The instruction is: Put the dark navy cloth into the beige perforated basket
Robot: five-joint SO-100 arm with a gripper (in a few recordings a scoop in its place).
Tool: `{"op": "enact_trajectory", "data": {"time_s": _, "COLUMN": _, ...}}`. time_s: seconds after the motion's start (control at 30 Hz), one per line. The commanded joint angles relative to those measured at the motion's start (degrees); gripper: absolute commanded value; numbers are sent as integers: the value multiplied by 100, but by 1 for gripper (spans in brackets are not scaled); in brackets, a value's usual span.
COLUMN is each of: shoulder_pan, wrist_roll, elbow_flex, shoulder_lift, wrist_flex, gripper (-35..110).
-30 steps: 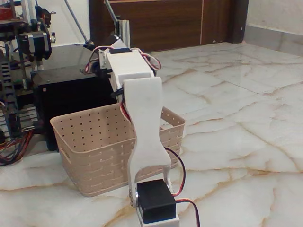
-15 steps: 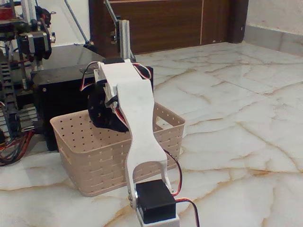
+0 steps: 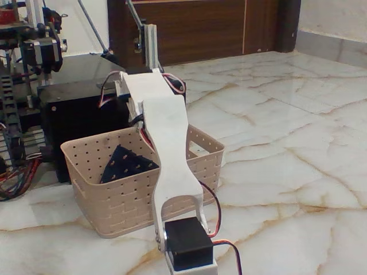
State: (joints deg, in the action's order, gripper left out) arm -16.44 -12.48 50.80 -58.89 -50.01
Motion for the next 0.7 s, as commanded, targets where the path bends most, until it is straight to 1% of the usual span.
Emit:
{"op": "enact_trajectory", "data": {"time_s": 0.0, "shoulder_pan": 44, "wrist_roll": -176, "elbow_flex": -9, "shoulder_lift": -448, "wrist_flex": 88, "gripper": 6}}
{"op": "enact_trajectory", "data": {"time_s": 0.03, "shoulder_pan": 53, "wrist_roll": -290, "elbow_flex": 53, "shoulder_lift": -483, "wrist_flex": 53, "gripper": 6}}
{"op": "enact_trajectory", "data": {"time_s": 0.13, "shoulder_pan": 35, "wrist_roll": -1187, "elbow_flex": 747, "shoulder_lift": -896, "wrist_flex": 79, "gripper": 1}}
{"op": "enact_trajectory", "data": {"time_s": 0.2, "shoulder_pan": 70, "wrist_roll": -1600, "elbow_flex": 1248, "shoulder_lift": -1204, "wrist_flex": 237, "gripper": 0}}
{"op": "enact_trajectory", "data": {"time_s": 0.23, "shoulder_pan": 105, "wrist_roll": -1819, "elbow_flex": 1661, "shoulder_lift": -1433, "wrist_flex": 580, "gripper": 0}}
{"op": "enact_trajectory", "data": {"time_s": 0.27, "shoulder_pan": 158, "wrist_roll": -2092, "elbow_flex": 2479, "shoulder_lift": -1819, "wrist_flex": 1371, "gripper": 0}}
{"op": "enact_trajectory", "data": {"time_s": 0.3, "shoulder_pan": 193, "wrist_roll": -2417, "elbow_flex": 2892, "shoulder_lift": -2118, "wrist_flex": 1591, "gripper": 0}}
{"op": "enact_trajectory", "data": {"time_s": 0.43, "shoulder_pan": 387, "wrist_roll": -3691, "elbow_flex": 5089, "shoulder_lift": -3744, "wrist_flex": 3023, "gripper": 0}}
{"op": "enact_trajectory", "data": {"time_s": 0.47, "shoulder_pan": 483, "wrist_roll": -3902, "elbow_flex": 5370, "shoulder_lift": -4008, "wrist_flex": 3129, "gripper": 0}}
{"op": "enact_trajectory", "data": {"time_s": 0.5, "shoulder_pan": 589, "wrist_roll": -4061, "elbow_flex": 5572, "shoulder_lift": -4219, "wrist_flex": 3138, "gripper": 0}}
{"op": "enact_trajectory", "data": {"time_s": 0.57, "shoulder_pan": 773, "wrist_roll": -4280, "elbow_flex": 6495, "shoulder_lift": -4746, "wrist_flex": 3946, "gripper": 0}}
{"op": "enact_trajectory", "data": {"time_s": 0.63, "shoulder_pan": 896, "wrist_roll": -4456, "elbow_flex": 6917, "shoulder_lift": -5062, "wrist_flex": 4254, "gripper": 0}}
{"op": "enact_trajectory", "data": {"time_s": 0.67, "shoulder_pan": 932, "wrist_roll": -4509, "elbow_flex": 7312, "shoulder_lift": -5326, "wrist_flex": 4658, "gripper": 0}}
